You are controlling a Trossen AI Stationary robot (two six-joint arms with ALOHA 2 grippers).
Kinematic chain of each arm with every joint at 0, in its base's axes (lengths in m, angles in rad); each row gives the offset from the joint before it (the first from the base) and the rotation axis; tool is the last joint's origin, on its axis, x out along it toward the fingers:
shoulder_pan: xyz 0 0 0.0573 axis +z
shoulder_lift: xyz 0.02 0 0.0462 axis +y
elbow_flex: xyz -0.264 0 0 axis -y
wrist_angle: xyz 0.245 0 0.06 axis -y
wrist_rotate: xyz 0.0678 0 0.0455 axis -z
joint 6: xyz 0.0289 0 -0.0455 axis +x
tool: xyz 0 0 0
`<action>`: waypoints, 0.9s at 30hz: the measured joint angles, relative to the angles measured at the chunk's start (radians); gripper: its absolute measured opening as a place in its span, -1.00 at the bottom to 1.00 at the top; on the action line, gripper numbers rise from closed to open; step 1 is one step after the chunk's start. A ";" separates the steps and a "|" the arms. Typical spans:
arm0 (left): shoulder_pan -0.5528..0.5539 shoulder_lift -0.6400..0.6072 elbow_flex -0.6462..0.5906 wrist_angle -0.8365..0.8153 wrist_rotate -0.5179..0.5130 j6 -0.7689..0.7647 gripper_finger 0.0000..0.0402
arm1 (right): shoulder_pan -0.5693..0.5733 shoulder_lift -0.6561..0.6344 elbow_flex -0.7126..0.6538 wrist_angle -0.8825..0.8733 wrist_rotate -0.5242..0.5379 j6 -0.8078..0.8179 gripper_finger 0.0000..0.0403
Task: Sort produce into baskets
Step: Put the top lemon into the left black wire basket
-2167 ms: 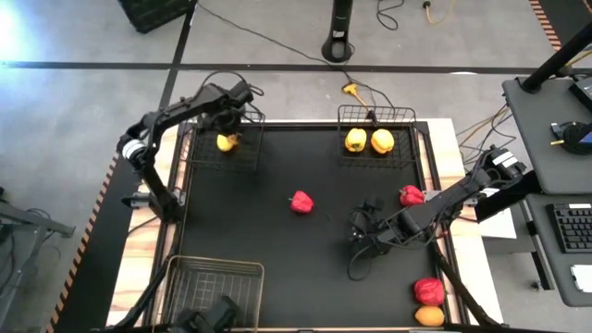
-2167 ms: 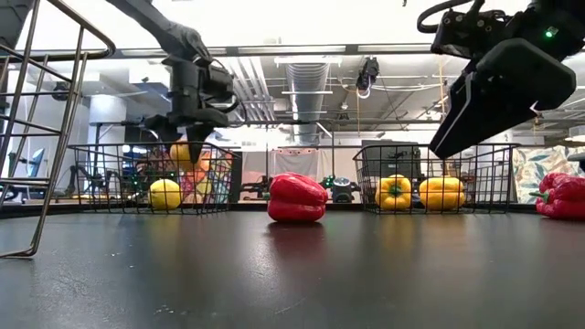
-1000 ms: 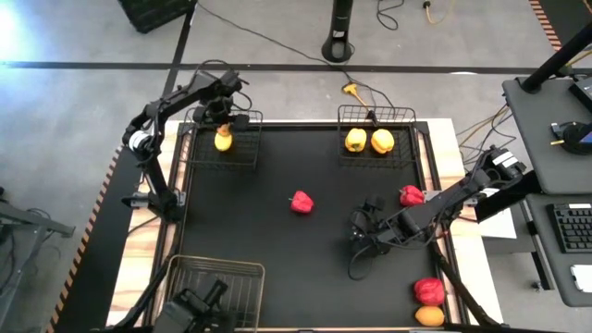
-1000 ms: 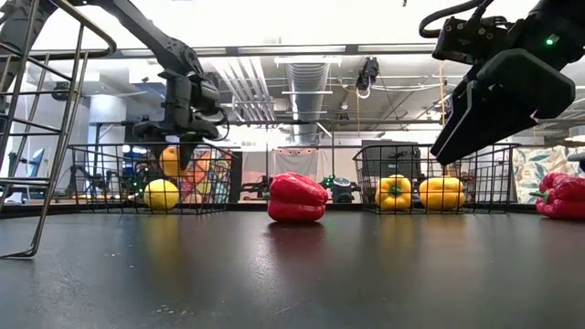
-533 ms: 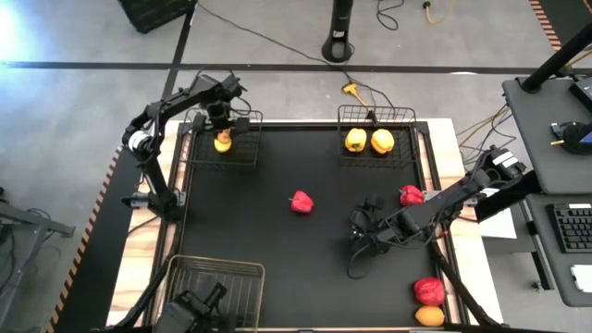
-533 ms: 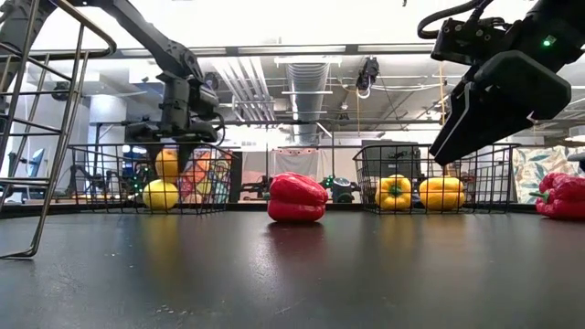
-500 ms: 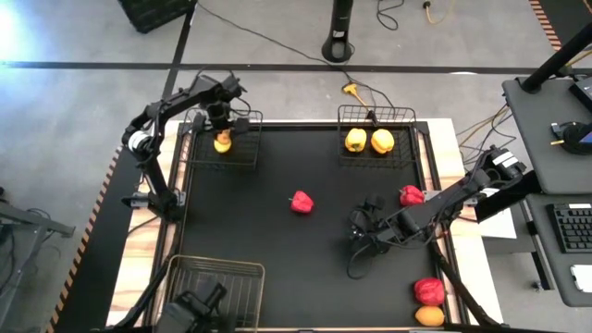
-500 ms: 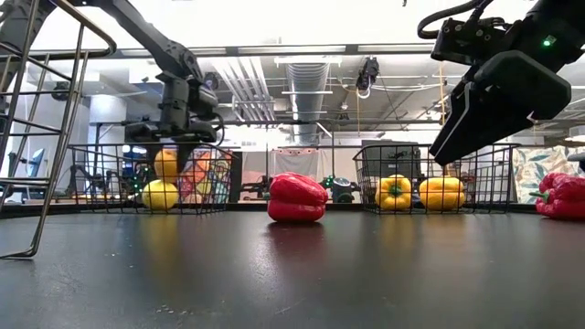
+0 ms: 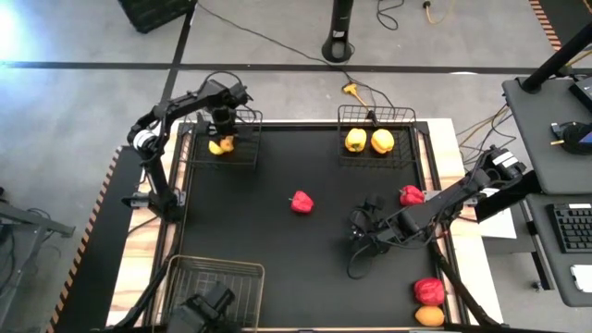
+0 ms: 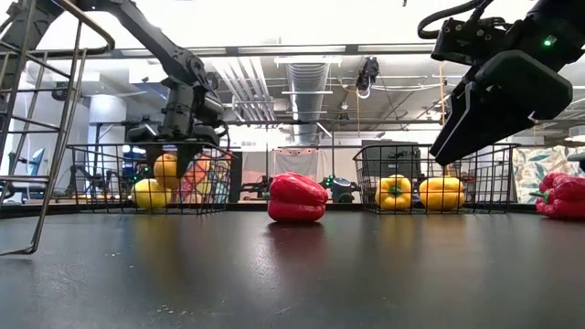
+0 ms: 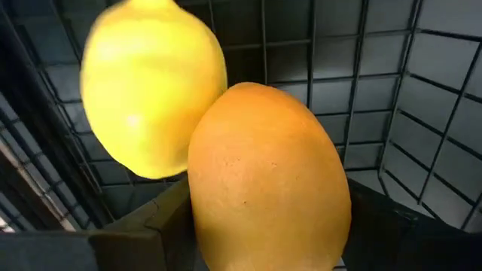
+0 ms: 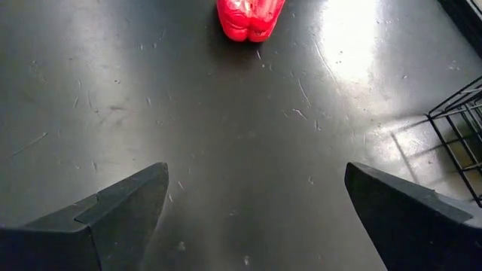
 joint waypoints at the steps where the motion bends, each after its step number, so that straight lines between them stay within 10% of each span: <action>1: -0.001 0.000 0.003 0.001 -0.006 0.000 0.12 | 0.000 0.000 0.000 0.000 0.000 0.000 0.96; 27: 0.018 -0.003 0.009 0.016 -0.086 0.026 0.27 | 0.000 0.000 0.000 -0.001 0.000 0.000 0.96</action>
